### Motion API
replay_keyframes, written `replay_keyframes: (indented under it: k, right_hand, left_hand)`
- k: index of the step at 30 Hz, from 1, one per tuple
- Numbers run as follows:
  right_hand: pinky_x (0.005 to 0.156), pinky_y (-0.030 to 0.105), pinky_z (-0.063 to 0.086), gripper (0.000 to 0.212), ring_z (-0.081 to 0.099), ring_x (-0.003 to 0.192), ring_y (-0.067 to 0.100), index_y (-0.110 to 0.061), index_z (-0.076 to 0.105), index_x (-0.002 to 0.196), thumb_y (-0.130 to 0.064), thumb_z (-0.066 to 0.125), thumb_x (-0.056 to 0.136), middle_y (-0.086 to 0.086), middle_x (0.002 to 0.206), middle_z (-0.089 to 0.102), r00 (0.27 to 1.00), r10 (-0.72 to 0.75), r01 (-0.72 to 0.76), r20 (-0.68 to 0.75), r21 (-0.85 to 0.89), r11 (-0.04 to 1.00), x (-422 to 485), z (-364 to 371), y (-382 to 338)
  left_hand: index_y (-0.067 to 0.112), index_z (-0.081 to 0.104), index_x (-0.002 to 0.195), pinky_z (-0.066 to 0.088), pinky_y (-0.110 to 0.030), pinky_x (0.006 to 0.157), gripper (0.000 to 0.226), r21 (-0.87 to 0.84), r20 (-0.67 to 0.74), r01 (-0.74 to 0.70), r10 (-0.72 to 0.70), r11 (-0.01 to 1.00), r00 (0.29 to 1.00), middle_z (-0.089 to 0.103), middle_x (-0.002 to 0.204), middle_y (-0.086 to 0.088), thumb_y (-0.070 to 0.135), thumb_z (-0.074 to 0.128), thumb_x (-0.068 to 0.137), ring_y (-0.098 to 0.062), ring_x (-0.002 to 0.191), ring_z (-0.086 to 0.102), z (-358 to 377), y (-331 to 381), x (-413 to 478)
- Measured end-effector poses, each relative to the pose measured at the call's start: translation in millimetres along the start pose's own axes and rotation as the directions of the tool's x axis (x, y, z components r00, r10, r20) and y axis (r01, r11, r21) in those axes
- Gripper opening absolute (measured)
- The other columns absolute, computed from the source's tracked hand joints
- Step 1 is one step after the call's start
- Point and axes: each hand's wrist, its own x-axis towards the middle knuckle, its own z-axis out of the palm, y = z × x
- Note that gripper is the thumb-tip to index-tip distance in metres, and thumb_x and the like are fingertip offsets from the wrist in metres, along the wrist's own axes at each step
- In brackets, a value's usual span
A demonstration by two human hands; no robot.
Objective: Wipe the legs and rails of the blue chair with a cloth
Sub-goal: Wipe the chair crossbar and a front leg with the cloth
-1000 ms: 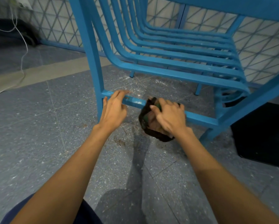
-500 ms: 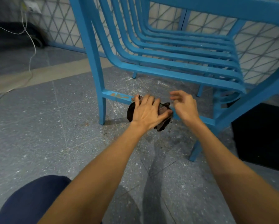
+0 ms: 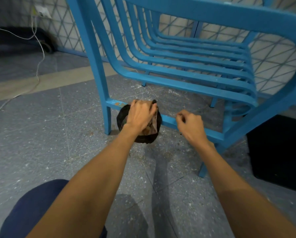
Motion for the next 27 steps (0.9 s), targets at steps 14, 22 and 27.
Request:
replay_keyframes:
  k: [14,22,27]
  right_hand:
    - [0.101,0.041,0.039,0.051,0.06,0.111,0.027,-0.022,0.05,0.136,-0.049,0.047,0.094,0.006,0.125,0.064,0.962,-0.139,0.183,0.233,-0.179,0.967,-4.5,-8.4,5.9]
    - [0.091,0.039,0.043,0.044,0.063,0.103,0.03,-0.023,0.056,0.13,-0.045,0.052,0.093,0.009,0.114,0.069,0.964,-0.19,0.222,0.187,-0.174,0.959,-3.5,-4.3,8.1]
    - [0.099,0.04,0.041,0.044,0.061,0.107,0.027,-0.022,0.054,0.132,-0.039,0.055,0.092,0.007,0.119,0.067,0.963,-0.16,0.193,0.215,-0.139,0.971,-2.7,-6.6,8.9]
  left_hand:
    - [0.006,0.066,0.086,0.04,-0.041,0.091,0.032,-0.061,-0.009,0.027,-0.027,0.998,1.0,0.068,0.09,-0.015,0.03,0.047,0.097,-0.032,0.089,0.062,-8.9,-33.9,-2.9]
    - [0.012,0.067,0.093,0.033,-0.04,0.099,0.034,-0.03,-0.047,-0.086,0.085,0.996,0.995,0.07,0.095,-0.008,0.033,0.04,0.097,-0.025,0.096,0.061,16.8,32.4,-24.4]
    - [0.008,0.062,0.12,0.023,-0.037,0.111,0.034,-0.129,-0.095,-0.119,0.108,0.984,0.99,0.063,0.124,-0.009,0.029,0.044,0.1,-0.022,0.124,0.051,7.8,-4.9,-37.9]
